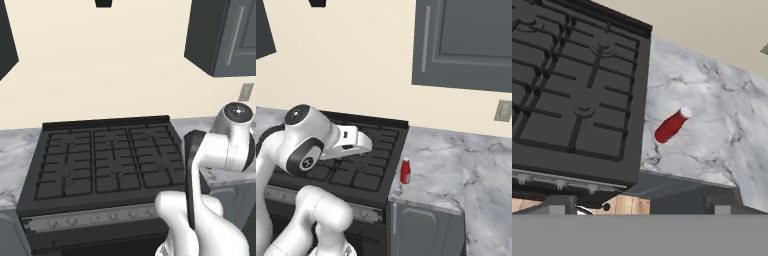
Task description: Take 2 condiments from the cabinet and move them on the counter near the stove.Make sure the condiments are lined up with each other, next to each other.
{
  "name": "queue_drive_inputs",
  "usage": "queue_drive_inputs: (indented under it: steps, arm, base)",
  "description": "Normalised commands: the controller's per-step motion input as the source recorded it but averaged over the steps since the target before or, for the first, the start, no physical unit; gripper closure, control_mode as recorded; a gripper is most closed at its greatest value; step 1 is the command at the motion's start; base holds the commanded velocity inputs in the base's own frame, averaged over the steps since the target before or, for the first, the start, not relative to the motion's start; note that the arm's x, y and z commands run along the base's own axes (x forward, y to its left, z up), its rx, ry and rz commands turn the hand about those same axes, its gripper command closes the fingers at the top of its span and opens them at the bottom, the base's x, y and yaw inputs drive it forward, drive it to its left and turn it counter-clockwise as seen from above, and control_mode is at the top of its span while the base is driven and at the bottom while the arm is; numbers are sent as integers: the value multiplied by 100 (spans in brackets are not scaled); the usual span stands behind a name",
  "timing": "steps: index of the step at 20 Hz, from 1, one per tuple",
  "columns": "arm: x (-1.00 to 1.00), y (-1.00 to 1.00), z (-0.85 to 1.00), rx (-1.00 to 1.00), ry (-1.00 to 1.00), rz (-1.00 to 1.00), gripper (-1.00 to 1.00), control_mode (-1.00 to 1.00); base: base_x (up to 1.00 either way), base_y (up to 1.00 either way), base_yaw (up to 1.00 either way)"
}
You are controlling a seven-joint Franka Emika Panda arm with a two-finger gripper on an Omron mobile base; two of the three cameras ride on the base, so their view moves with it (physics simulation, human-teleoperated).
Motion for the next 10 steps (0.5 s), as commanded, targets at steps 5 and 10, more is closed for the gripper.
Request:
queue_drive_inputs:
  steps: [5,10]
  arm:
    - [-1,44,8,1,-23,0,-100,-100]
    - [-2,29,2,13,-38,1,-100,-100]
  base:
    - [0,0,0]
    - [0,0,0]
